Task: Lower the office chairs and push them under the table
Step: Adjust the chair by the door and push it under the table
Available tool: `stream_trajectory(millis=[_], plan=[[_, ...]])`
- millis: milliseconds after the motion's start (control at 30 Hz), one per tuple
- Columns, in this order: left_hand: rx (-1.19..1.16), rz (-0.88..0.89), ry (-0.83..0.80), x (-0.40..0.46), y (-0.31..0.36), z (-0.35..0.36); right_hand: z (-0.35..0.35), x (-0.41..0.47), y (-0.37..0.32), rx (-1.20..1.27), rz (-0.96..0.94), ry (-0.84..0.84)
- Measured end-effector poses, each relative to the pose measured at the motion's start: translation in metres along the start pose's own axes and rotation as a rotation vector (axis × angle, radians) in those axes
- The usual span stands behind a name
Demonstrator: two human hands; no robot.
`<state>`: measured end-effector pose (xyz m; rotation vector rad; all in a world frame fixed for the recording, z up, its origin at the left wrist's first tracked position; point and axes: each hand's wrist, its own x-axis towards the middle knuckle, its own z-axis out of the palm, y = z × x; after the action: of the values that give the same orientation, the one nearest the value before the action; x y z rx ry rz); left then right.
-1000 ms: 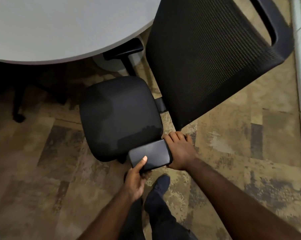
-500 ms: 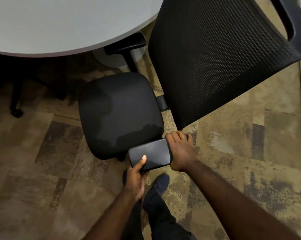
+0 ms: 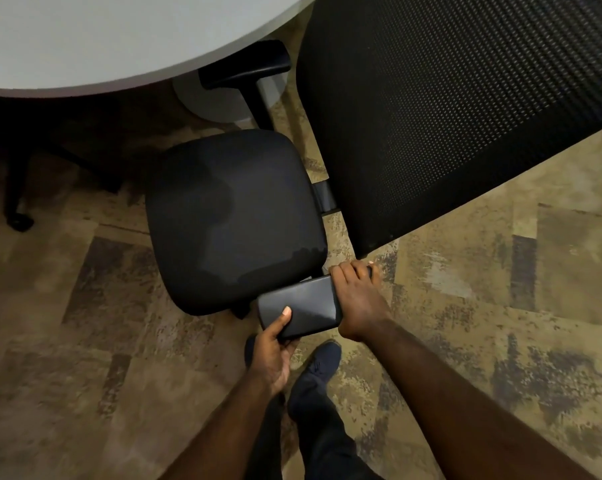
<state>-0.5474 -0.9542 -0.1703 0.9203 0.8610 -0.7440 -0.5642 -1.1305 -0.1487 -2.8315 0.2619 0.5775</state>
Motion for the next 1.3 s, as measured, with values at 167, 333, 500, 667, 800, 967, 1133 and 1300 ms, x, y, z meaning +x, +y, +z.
stream_trajectory(millis=[167, 333, 500, 667, 800, 967, 1133, 1300], plan=[[0.003, 0.002, 0.006, 0.021, -0.008, -0.01, 0.024, 0.006, 0.0, -0.01, 0.023, 0.011], [0.054, 0.036, 0.021, 0.022, -0.014, -0.014, 0.033, 0.002, 0.0, -0.032, 0.031, 0.062], [0.051, -0.006, 0.062, 0.017, -0.01, -0.011, 0.025, -0.002, -0.005, -0.006, 0.053, 0.019], [0.116, -0.014, 0.025, 0.015, 0.005, -0.017, 0.018, -0.014, -0.008, 0.035, 0.051, -0.006], [0.331, 0.048, 0.013, 0.007, 0.019, -0.022, 0.003, -0.025, -0.01, 0.087, 0.018, -0.011], [0.632, 0.265, 0.063, -0.018, 0.042, -0.018, -0.031, -0.035, -0.019, 0.085, -0.042, 0.052], [0.872, 0.474, 0.044, -0.051, 0.065, -0.003, -0.073, -0.038, -0.029, 0.04, -0.075, 0.135], [1.164, 0.693, -0.074, -0.08, 0.09, 0.001, -0.114, -0.051, -0.04, 0.022, -0.086, 0.229]])
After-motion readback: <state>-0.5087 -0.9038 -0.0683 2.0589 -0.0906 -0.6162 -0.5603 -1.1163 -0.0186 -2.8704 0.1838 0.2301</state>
